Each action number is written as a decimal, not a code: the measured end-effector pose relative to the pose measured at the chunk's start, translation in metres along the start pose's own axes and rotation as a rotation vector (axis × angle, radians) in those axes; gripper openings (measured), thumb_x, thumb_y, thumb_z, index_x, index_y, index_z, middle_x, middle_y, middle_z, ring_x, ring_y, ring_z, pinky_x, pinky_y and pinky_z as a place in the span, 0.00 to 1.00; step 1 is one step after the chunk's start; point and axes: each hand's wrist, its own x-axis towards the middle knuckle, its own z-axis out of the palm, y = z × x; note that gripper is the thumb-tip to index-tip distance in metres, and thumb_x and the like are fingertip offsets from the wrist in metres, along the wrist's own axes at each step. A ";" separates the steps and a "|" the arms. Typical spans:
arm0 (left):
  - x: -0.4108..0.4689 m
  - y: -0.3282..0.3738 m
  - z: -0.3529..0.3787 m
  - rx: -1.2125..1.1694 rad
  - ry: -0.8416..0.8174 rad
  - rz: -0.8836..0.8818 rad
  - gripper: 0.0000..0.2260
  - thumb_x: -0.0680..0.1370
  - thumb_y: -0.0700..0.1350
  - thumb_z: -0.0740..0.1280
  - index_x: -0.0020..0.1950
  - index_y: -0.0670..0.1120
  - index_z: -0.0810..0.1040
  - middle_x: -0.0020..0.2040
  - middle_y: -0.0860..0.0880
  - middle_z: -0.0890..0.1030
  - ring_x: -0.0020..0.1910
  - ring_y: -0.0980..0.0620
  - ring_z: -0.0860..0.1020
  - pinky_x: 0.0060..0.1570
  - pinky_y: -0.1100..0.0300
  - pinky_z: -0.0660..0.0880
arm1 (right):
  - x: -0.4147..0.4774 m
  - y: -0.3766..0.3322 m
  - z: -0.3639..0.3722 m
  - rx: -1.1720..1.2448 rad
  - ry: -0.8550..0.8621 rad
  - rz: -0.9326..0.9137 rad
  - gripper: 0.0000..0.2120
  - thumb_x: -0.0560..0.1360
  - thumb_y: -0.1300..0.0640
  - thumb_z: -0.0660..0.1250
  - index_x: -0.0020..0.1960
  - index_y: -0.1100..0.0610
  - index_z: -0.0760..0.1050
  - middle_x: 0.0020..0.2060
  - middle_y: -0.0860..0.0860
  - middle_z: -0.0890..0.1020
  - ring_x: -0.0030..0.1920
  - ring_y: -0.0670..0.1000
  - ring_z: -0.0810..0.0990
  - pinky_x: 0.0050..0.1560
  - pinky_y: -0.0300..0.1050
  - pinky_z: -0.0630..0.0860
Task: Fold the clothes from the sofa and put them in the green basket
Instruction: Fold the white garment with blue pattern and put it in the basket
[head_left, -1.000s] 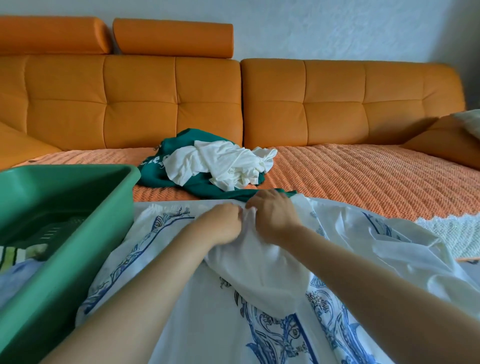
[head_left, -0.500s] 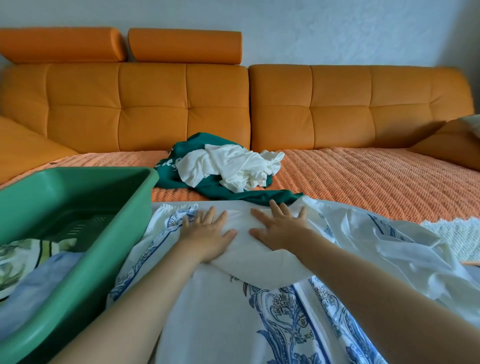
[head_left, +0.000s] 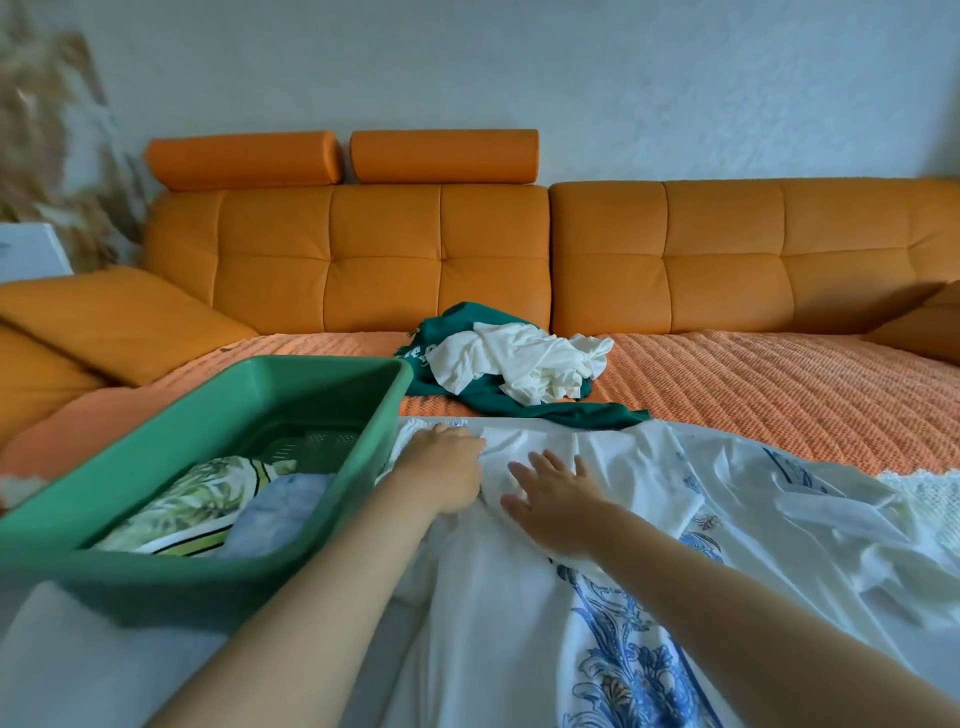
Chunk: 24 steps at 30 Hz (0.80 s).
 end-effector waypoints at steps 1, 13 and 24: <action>-0.006 -0.002 -0.012 0.002 0.048 0.004 0.15 0.81 0.44 0.57 0.67 0.47 0.73 0.68 0.47 0.73 0.68 0.44 0.69 0.66 0.50 0.67 | 0.003 -0.008 -0.007 0.032 0.035 -0.004 0.29 0.83 0.40 0.47 0.80 0.50 0.53 0.80 0.54 0.56 0.80 0.55 0.51 0.77 0.62 0.47; -0.059 -0.077 -0.044 -0.377 0.099 -0.234 0.21 0.84 0.44 0.58 0.78 0.47 0.65 0.74 0.46 0.65 0.66 0.45 0.72 0.57 0.56 0.70 | 0.012 -0.137 -0.031 0.048 -0.081 -0.289 0.35 0.64 0.32 0.74 0.67 0.44 0.74 0.62 0.47 0.76 0.61 0.52 0.77 0.59 0.47 0.73; -0.060 -0.068 -0.043 -0.244 0.275 -0.112 0.23 0.78 0.36 0.60 0.73 0.47 0.71 0.72 0.49 0.68 0.69 0.46 0.63 0.67 0.51 0.66 | 0.015 -0.102 -0.046 0.623 0.282 -0.099 0.06 0.78 0.53 0.66 0.44 0.53 0.72 0.40 0.51 0.78 0.41 0.53 0.77 0.41 0.45 0.73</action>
